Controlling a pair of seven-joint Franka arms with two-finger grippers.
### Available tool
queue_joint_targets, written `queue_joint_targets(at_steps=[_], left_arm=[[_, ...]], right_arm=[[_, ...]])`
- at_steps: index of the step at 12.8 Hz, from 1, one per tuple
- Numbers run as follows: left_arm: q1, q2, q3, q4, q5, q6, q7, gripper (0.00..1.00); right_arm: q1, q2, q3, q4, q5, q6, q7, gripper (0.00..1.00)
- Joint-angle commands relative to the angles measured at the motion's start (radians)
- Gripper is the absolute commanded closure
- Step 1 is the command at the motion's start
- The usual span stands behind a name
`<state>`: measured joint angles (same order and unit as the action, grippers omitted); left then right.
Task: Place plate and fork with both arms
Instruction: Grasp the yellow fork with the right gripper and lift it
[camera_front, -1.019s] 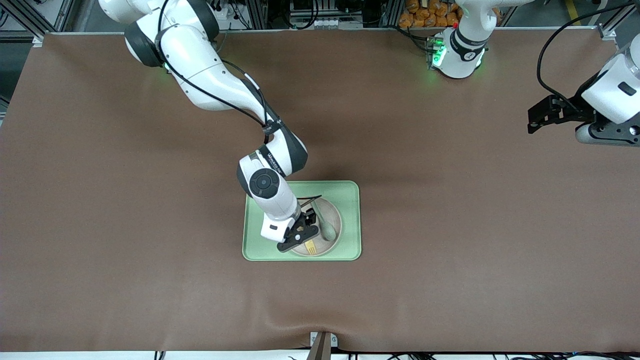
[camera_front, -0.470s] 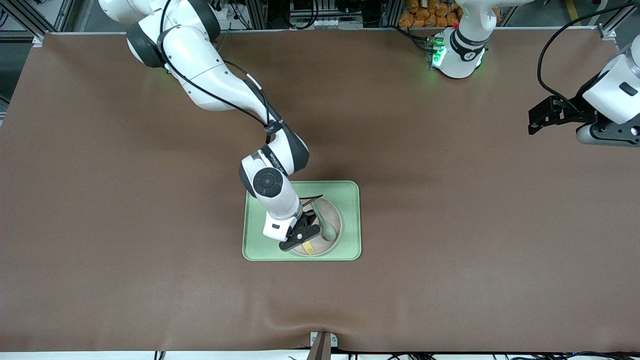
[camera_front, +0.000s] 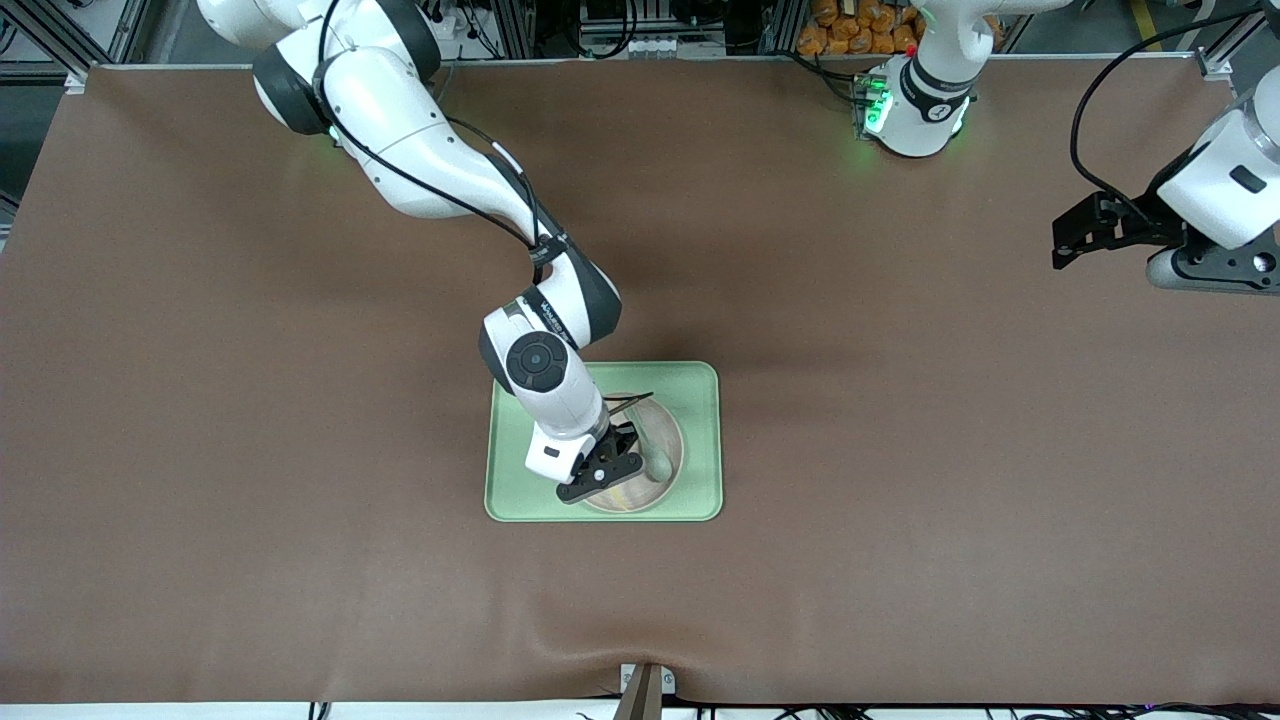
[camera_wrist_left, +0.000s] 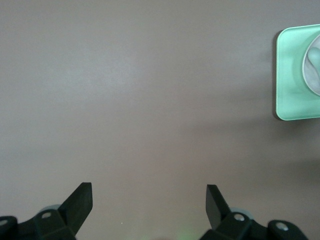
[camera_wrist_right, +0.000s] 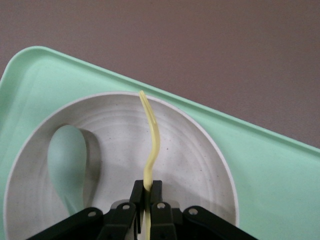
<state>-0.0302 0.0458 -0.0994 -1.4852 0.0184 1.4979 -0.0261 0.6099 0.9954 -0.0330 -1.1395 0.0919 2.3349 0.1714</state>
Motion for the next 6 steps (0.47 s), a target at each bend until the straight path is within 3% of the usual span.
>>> queue_joint_targets(at_steps=[1, 3, 6], left_arm=[[-0.008, -0.007, 0.027, -0.010, -0.017, 0.007, 0.022, 0.00], [-0.010, -0.006, 0.029, -0.013, -0.020, 0.005, 0.022, 0.00], [-0.016, -0.001, 0.023, -0.012, -0.025, 0.007, 0.020, 0.00]], right_arm=[[-0.057, -0.040, 0.018, 0.003, 0.014, -0.072, 0.016, 1.00], [-0.132, -0.066, 0.066, 0.000, 0.064, -0.106, 0.016, 1.00], [-0.215, -0.090, 0.106, 0.001, 0.066, -0.201, 0.001, 1.00]])
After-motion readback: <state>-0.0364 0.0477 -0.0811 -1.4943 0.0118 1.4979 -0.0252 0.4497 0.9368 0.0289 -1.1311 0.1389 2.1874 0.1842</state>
